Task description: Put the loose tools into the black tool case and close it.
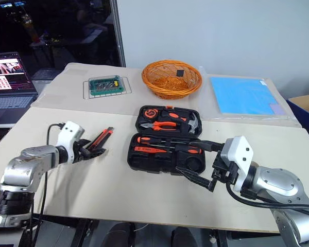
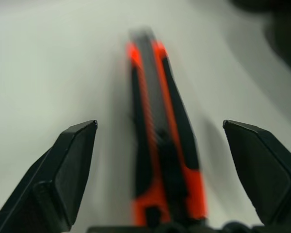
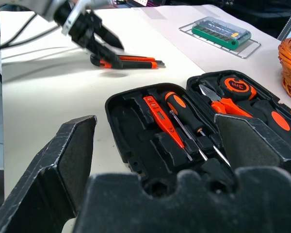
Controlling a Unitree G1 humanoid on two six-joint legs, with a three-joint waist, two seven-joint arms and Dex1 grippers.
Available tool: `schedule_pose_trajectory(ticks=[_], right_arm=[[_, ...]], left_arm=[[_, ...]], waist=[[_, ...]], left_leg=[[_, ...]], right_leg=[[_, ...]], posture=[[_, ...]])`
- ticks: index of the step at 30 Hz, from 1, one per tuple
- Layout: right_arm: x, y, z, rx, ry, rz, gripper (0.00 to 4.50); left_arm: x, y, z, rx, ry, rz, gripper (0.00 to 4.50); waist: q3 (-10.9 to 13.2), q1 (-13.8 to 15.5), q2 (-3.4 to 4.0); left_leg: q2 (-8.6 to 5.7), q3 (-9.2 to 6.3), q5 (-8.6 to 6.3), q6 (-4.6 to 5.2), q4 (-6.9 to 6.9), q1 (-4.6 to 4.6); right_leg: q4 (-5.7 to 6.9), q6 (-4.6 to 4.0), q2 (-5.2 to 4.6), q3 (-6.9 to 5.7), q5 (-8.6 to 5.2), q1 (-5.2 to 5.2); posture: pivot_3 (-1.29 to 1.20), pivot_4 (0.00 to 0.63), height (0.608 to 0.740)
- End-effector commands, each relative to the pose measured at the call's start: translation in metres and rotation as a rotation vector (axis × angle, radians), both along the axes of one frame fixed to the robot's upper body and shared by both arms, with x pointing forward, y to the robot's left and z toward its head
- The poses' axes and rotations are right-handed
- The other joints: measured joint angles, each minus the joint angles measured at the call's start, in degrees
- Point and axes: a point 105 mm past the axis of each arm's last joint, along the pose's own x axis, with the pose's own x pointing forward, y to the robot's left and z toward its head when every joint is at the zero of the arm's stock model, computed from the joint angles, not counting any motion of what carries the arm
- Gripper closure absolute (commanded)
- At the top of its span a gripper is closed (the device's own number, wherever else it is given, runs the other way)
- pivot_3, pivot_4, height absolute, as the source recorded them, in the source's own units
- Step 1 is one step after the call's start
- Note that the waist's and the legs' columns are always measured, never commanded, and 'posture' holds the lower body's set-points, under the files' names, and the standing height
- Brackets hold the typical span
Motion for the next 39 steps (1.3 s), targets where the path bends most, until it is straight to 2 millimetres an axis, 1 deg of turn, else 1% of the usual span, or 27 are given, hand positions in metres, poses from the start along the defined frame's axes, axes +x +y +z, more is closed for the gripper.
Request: schedule_pose_trajectory(ticks=[1, 4, 5, 6, 9, 10, 11, 12, 13, 14, 15, 17, 19, 22, 24, 27, 30, 35, 39], right_arm=[[-0.004, -0.002, 0.008, -0.006, -0.054, -0.003, 0.00], [-0.005, -0.004, 0.007, -0.008, -0.051, -0.010, 0.00], [-0.006, -0.004, 0.006, -0.009, -0.049, -0.013, 0.00], [-0.006, -0.005, 0.005, -0.009, -0.048, -0.017, 0.00], [-0.008, -0.006, 0.002, -0.008, -0.046, -0.030, 0.00], [-0.010, -0.008, 0.002, -0.009, -0.046, -0.036, 0.00], [-0.013, -0.011, 0.002, -0.016, -0.052, -0.042, 0.00], [-0.016, -0.014, 0.002, -0.026, -0.066, -0.048, 0.00], [-0.018, -0.016, 0.003, -0.034, -0.073, -0.050, 0.00], [-0.021, -0.019, 0.002, -0.044, -0.070, -0.050, 0.00], [-0.023, -0.022, 0.001, -0.053, -0.063, -0.049, 0.00], [-0.029, -0.028, 0.001, -0.078, -0.045, -0.050, 0.00], [-0.031, -0.033, 0.003, -0.091, -0.042, -0.057, 0.00], [-0.032, -0.039, 0.007, -0.109, -0.043, -0.077, 0.00], [-0.034, -0.040, 0.008, -0.113, -0.045, -0.088, 0.00], [-0.037, -0.039, 0.008, -0.112, -0.041, -0.095, 0.00], [-0.041, -0.039, 0.008, -0.113, -0.038, -0.104, 0.00], [-0.043, -0.038, 0.009, -0.113, -0.035, -0.113, 0.00], [-0.040, -0.037, 0.008, -0.111, -0.034, -0.115, 0.00]], left_arm=[[0.002, 0.002, 0.002, 0.025, -0.021, 0.013, 1.21], [0.001, -0.002, 0.006, 0.010, -0.047, -0.016, 2.19], [-0.001, -0.006, 0.010, -0.014, -0.062, -0.044, 2.69], [-0.001, -0.010, 0.016, -0.043, -0.094, -0.075, 2.76], [-0.004, -0.024, 0.045, -0.140, -0.214, -0.192, 2.76], [-0.011, -0.039, 0.057, -0.159, -0.228, -0.317, 2.76], [-0.021, -0.058, 0.066, -0.145, -0.225, -0.483, 2.76], [-0.031, -0.074, 0.072, -0.129, -0.216, -0.629, 2.76], [-0.038, -0.087, 0.075, -0.124, -0.197, -0.735, 2.76], [-0.040, -0.096, 0.076, -0.112, -0.180, -0.800, 2.76], [-0.041, -0.104, 0.075, -0.092, -0.172, -0.856, 2.76], [-0.042, -0.122, 0.066, -0.019, -0.126, -0.976, 2.76], [-0.037, -0.135, 0.058, 0.044, -0.121, -1.041, 2.76], [-0.031, -0.147, 0.039, 0.146, -0.069, -1.130, 2.76], [-0.025, -0.156, 0.030, 0.182, -0.043, -1.138, 2.76], [-0.021, -0.160, 0.020, 0.245, -0.040, -1.174, 2.76], [-0.021, -0.158, 0.013, 0.298, -0.008, -1.206, 2.76], [-0.024, -0.154, 0.010, 0.321, 0.018, -1.260, 2.76], [-0.019, -0.165, 0.008, 0.295, 0.016, -1.258, 2.76]], waist=[[0.0, 0.0, 0.00], [0.0, 0.1, 0.00], [0.0, 0.1, 0.00], [0.0, 0.2, 0.00], [0.0, 0.3, -0.03], [0.0, 0.3, -0.06], [0.0, 0.3, -0.07], [0.0, 0.5, -0.09], [0.0, 0.6, -0.09], [0.0, 0.9, -0.08], [0.0, 0.9, -0.04], [0.0, 0.9, -0.02], [0.0, 0.7, 0.00], [0.0, 0.0, -0.02], [0.0, 0.0, -0.02], [0.0, 0.1, -0.02], [0.0, 0.1, -0.02], [0.0, 0.1, -0.01], [0.0, 0.2, 0.00]], left_leg=[[-0.01, 0.01, 0.01, 0.01, -0.05, 0.00], [-0.02, 0.03, 0.12, 0.20, -0.13, 0.01], [-0.02, 0.04, 0.15, 0.24, -0.16, 0.00], [-0.03, 0.04, 0.15, 0.24, -0.17, 0.00], [-0.03, 0.04, 0.15, 0.25, -0.17, -0.07], [-0.03, 0.03, 0.16, 0.25, -0.17, -0.15], [-0.02, 0.02, 0.20, 0.31, -0.16, -0.26], [-0.03, 0.02, 0.24, 0.39, -0.16, -0.33], [-0.04, -0.01, 0.25, 0.39, -0.15, -0.44], [-0.05, 0.00, 0.25, 0.39, -0.14, -0.48], [-0.09, 0.02, 0.25, 0.39, -0.12, -0.50], [-0.10, 0.05, 0.25, 0.40, -0.08, -0.49], [-0.10, 0.05, 0.25, 0.41, -0.07, -0.43], [-0.07, 0.02, 0.26, 0.42, -0.07, -0.34], [-0.04, -0.02, 0.26, 0.42, -0.08, -0.34], [-0.06, -0.06, 0.26, 0.42, -0.06, -0.35], [-0.07, -0.06, 0.26, 0.42, -0.07, -0.39], [-0.06, -0.06, 0.26, 0.42, -0.07, -0.31], [-0.06, -0.06, 0.26, 0.42, -0.07, -0.26]], right_leg=[[0.00, -0.03, 0.00, 0.00, 0.00, -0.02], [0.02, -0.18, 0.02, 0.01, 0.08, -0.06], [0.01, -0.21, 0.01, 0.02, 0.09, -0.08], [0.00, -0.22, 0.01, 0.02, 0.08, -0.07], [-0.02, -0.23, -0.01, 0.02, 0.06, -0.13], [-0.01, -0.23, 0.00, 0.02, 0.06, -0.20], [0.01, -0.24, 0.02, 0.01, 0.07, -0.31], [0.02, -0.24, 0.02, 0.02, 0.07, -0.37], [0.03, -0.24, 0.02, 0.00, 0.07, -0.44], [0.01, -0.24, 0.03, -0.01, 0.07, -0.46], [-0.01, -0.23, 0.00, 0.01, 0.06, -0.44], [-0.07, -0.21, 0.00, 0.03, 0.06, -0.37], [-0.06, -0.18, 0.02, 0.05, 0.04, -0.32], [0.02, 0.15, 0.11, 0.10, -0.15, -0.32], [0.06, 0.18, 0.16, 0.14, -0.15, -0.35], [0.07, 0.26, 0.16, 0.12, -0.13, -0.34], [0.05, 0.33, 0.14, 0.13, -0.11, -0.34], [0.05, 0.47, 0.14, 0.12, -0.05, -0.29], [0.05, 0.26, 0.14, 0.11, -0.19, -0.20]], posture=[[0.00, 0.150, 0.740], [0.00, 0.150, 0.740], [0.00, 0.150, 0.740], [0.00, 0.150, 0.740], [0.00, 0.150, 0.740], [0.00, 0.150, 0.740], [0.00, 0.150, 0.740], [0.00, 0.150, 0.740], [0.00, 0.150, 0.740], [0.00, 0.150, 0.740], [0.00, 0.150, 0.740], [0.00, 0.150, 0.740], [0.00, 0.150, 0.740], [0.00, 0.150, 0.740], [0.00, 0.150, 0.740], [0.00, 0.150, 0.740], [0.00, 0.150, 0.740], [0.00, 0.150, 0.740], [0.00, 0.150, 0.740]])
